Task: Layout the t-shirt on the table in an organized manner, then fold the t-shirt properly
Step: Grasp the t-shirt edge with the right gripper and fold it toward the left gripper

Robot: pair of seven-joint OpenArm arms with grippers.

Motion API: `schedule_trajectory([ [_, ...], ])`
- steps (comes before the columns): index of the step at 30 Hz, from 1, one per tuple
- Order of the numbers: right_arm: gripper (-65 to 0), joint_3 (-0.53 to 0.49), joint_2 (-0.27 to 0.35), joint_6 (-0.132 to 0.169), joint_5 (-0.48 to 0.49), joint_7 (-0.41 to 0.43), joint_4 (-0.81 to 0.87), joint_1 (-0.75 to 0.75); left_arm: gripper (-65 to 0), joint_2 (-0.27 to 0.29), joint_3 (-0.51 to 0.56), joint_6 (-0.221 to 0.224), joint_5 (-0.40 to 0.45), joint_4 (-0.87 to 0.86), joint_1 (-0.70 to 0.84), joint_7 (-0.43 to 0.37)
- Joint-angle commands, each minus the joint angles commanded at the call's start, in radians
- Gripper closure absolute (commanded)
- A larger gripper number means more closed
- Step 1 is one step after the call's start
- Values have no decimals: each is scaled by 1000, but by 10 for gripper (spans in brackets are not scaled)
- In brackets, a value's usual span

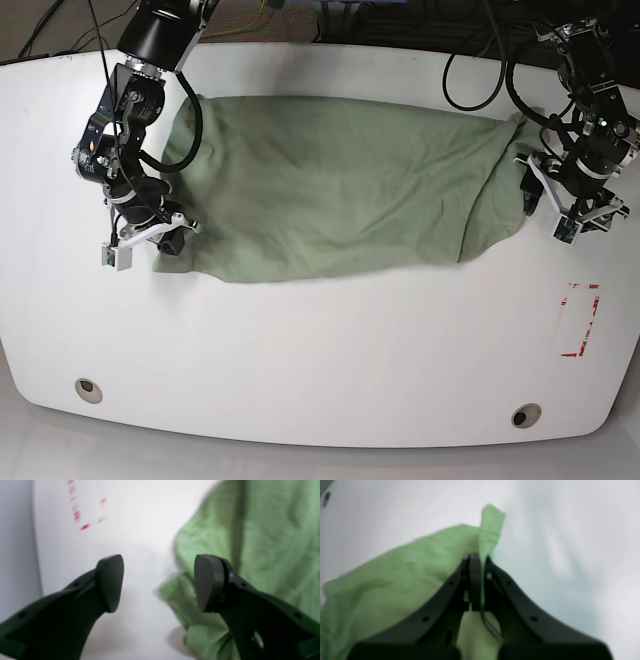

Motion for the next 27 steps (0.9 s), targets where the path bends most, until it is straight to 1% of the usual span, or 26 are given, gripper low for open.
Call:
schedule_trajectory([
  [4,0,-80,-14,0,71,-8,32,0,-415,0,0,0,0,0,-26,0],
  [7,0,-118,-31,0,100,-8,34,-2,-415,-3,-5,0,0,0,-51,0],
  [14,0,-272,-98,0,110,-8,34,-8,-415,-77,-6,0,48,2,-114,0],
  [15,0,-282,-103,0,109,-8,34,-8,-415,-83,-6,0,49,2,-118,0],
  [17,0,-325,-127,0,109,-8,34,-8,-415,-117,-6,0,49,2,-137,0],
  [21,0,-394,-161,0,107,-8,29,-3,-415,-161,-17,0,57,2,-158,0],
  [25,0,-473,-184,0,107,-6,18,0,-415,-189,-46,0,61,2,-175,0],
  [27,0,-508,-184,0,107,-6,5,6,-415,-207,-51,0,61,2,-196,2],
])
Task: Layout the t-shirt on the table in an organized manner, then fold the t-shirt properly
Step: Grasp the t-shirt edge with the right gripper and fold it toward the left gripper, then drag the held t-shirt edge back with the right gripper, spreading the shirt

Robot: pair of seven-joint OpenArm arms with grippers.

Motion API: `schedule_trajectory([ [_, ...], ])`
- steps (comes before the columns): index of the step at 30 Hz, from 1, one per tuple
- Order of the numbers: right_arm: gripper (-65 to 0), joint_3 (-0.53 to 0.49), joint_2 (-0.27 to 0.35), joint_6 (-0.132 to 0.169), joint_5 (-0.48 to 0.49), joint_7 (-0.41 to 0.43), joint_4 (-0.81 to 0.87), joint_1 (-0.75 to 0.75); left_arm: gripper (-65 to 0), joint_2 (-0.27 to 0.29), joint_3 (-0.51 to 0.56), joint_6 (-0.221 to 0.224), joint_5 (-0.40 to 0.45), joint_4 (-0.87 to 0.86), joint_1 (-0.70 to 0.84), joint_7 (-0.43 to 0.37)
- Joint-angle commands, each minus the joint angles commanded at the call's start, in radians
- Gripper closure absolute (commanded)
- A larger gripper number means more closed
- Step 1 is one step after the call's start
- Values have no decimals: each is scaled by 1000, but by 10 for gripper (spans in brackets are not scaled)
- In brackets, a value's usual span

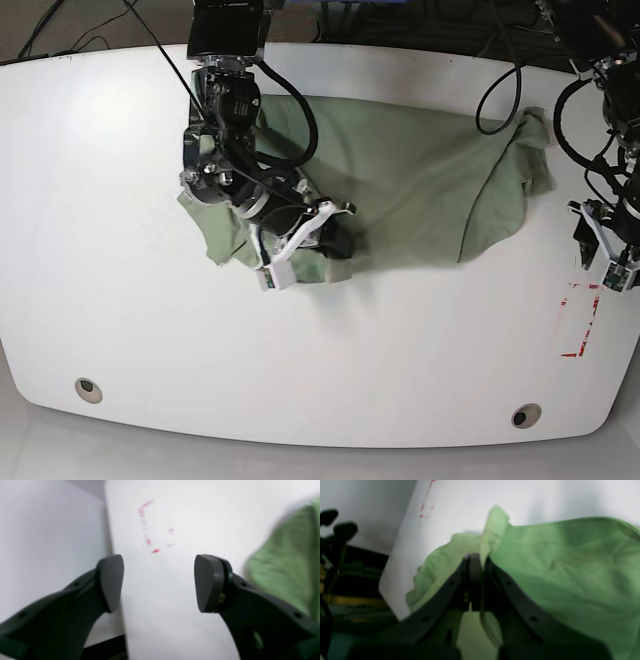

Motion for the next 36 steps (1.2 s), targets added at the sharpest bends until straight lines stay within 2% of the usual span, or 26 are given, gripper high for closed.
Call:
schedule_trajectory([
  [8,0,-175,0,0,6,37,-92,37,-415,-83,-26,0,0,0,-28,0],
  [14,0,-338,0,0,8,81,-133,71,-418,-94,-63,0,0,0,-80,0],
  [16,0,-425,0,0,8,86,-153,84,-418,-97,-80,0,0,0,-84,0],
  [21,0,-568,0,-2,9,89,-181,109,-418,-132,-84,0,0,0,-84,0],
  [27,-4,-684,0,-2,9,89,-209,110,-418,-133,-84,0,0,-2,-83,0],
  [29,-44,-692,0,-2,9,89,-216,112,-418,-133,-84,0,-2,-2,-83,0],
  [32,-162,-686,0,-3,9,89,-218,112,-418,-132,-84,0,-3,-2,-78,0],
  [33,-233,-675,0,-6,9,89,-216,112,-418,-130,-84,0,-3,-2,-78,0],
  [36,-367,-655,0,-8,8,87,-204,110,-418,-117,-84,0,-5,-2,-78,0],
])
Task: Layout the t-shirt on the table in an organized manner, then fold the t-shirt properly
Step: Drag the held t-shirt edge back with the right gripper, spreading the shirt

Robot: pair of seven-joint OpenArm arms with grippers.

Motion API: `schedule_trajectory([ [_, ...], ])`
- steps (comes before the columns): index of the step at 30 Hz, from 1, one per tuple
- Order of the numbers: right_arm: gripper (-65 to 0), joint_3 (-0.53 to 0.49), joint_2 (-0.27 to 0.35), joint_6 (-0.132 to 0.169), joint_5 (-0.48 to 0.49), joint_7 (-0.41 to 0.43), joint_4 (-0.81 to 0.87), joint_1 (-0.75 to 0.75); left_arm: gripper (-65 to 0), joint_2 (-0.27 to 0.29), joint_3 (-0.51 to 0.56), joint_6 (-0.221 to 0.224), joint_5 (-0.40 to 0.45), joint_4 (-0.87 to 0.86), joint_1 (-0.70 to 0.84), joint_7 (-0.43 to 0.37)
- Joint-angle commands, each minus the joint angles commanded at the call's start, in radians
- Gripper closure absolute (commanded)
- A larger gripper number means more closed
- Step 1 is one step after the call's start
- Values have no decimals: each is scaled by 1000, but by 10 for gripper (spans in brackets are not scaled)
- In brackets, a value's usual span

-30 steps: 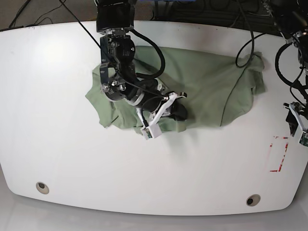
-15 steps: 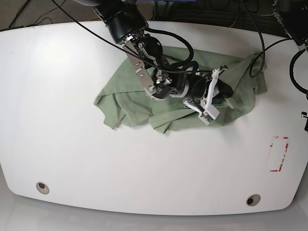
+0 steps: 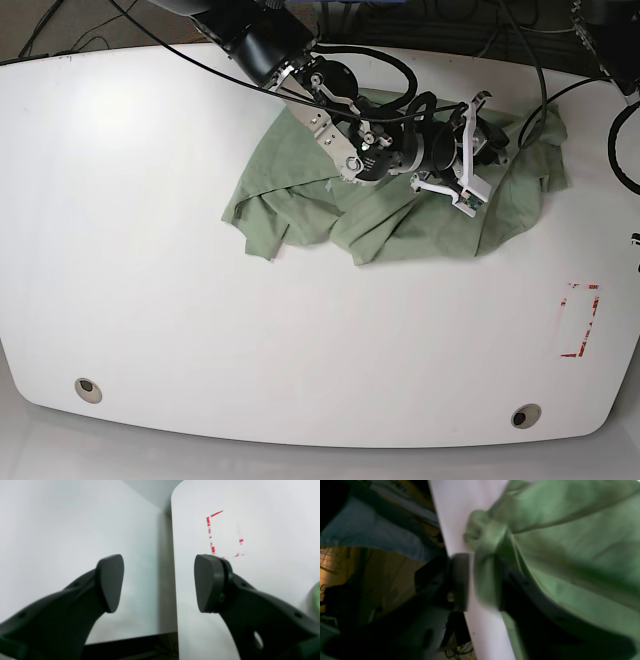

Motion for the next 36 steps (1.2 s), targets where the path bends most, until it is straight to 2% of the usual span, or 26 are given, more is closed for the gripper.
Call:
schedule_trajectory([
  [2,-451,12,0,0,-8,-2,14,-2,-418,9,0,0,0,0,-2,0],
  [4,-508,23,11,0,-8,-3,18,3,-418,12,0,0,0,0,-2,0],
  [6,-530,38,29,0,-6,-2,31,3,-418,14,0,0,0,0,-2,0],
  [10,-524,127,40,0,-3,-2,57,3,-418,14,14,0,0,0,0,0],
  [16,-524,290,95,2,-6,0,71,6,-416,14,43,0,0,0,2,0],
  [25,-524,529,199,5,-8,2,69,35,-416,17,66,0,0,0,2,0],
  [29,-524,631,255,6,-9,8,48,35,-416,51,66,0,0,0,2,0],
  [33,-524,649,305,6,-9,63,9,32,-416,64,66,0,0,0,2,0],
  [36,-524,646,356,6,-9,135,-37,29,-416,77,66,0,0,0,2,0],
])
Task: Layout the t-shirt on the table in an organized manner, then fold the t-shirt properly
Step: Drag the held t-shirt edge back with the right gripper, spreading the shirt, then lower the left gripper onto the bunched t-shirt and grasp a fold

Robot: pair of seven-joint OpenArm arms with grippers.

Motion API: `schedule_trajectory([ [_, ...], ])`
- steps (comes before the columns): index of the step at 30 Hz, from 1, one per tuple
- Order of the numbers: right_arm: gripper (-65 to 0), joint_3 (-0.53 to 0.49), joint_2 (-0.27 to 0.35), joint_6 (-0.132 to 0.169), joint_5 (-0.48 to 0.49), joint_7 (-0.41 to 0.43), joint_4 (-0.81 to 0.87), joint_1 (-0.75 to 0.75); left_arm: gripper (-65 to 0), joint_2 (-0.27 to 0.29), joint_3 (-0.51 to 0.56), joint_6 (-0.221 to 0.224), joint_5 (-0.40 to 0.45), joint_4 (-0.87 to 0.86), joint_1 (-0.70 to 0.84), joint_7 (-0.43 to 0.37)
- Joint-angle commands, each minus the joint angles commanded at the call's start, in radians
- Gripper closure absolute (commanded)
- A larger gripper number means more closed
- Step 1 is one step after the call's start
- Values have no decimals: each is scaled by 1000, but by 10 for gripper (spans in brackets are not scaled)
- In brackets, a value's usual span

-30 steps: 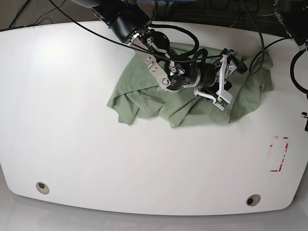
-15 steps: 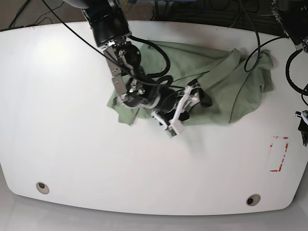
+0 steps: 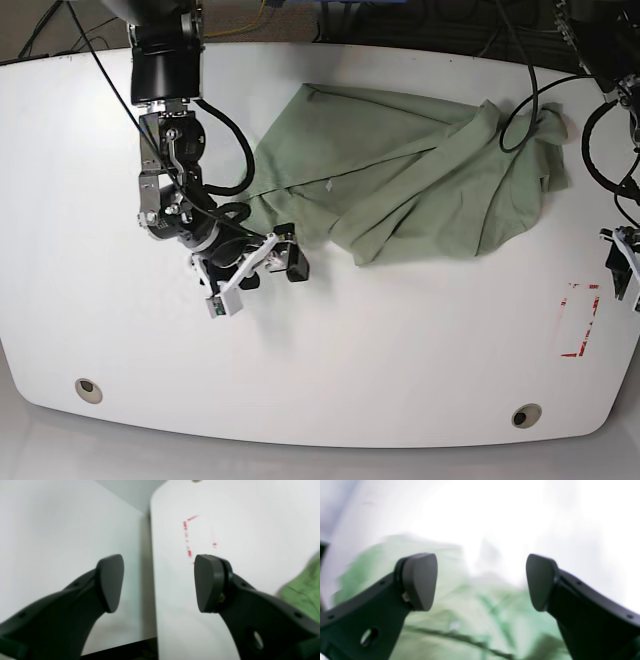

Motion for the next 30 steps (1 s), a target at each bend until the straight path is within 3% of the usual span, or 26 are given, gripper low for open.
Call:
schedule_trajectory([
  [16,-524,-46,100,0,-2,192,-216,-20,-416,44,2,0,3,0,21,-2],
  [25,-524,-132,112,0,-9,238,-232,-21,-416,44,2,0,2,0,23,-2],
  [30,-524,-183,100,0,-89,258,-230,-29,-416,46,2,0,2,0,23,-2],
])
